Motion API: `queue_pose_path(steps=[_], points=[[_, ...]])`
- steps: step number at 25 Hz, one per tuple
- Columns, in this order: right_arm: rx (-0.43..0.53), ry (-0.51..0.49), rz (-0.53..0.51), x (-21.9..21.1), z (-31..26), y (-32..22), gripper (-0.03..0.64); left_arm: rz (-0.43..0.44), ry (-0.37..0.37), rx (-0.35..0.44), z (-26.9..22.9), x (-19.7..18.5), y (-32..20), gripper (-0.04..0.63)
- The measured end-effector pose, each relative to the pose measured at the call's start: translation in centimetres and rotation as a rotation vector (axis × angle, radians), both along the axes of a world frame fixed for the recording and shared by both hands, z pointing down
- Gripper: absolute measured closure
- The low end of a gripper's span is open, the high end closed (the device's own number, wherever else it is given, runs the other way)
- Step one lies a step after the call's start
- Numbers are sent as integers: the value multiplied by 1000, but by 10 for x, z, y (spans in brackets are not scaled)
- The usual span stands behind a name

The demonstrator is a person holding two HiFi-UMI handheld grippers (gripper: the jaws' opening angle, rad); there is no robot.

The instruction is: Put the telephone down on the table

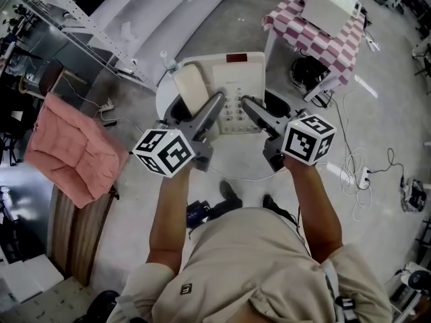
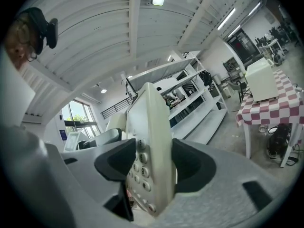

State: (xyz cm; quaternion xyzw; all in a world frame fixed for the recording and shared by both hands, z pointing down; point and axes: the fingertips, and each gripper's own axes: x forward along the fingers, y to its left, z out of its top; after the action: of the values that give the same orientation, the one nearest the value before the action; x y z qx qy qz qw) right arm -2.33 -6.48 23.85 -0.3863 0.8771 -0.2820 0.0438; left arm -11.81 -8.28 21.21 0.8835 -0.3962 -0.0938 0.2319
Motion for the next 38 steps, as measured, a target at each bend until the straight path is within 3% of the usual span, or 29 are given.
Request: queue_pose_path(steps=[13,27,38], points=[[19,20,22,-27,-9,-27,390,29,19,22,-7,-28,-29,229],[15,-9,-84,-20,2,-115,391,-71,-6,15,2,-21,-108,229],[-43,-15,-107,1,33,-168,393,-89,-14,-35,33,-1,-160,230]])
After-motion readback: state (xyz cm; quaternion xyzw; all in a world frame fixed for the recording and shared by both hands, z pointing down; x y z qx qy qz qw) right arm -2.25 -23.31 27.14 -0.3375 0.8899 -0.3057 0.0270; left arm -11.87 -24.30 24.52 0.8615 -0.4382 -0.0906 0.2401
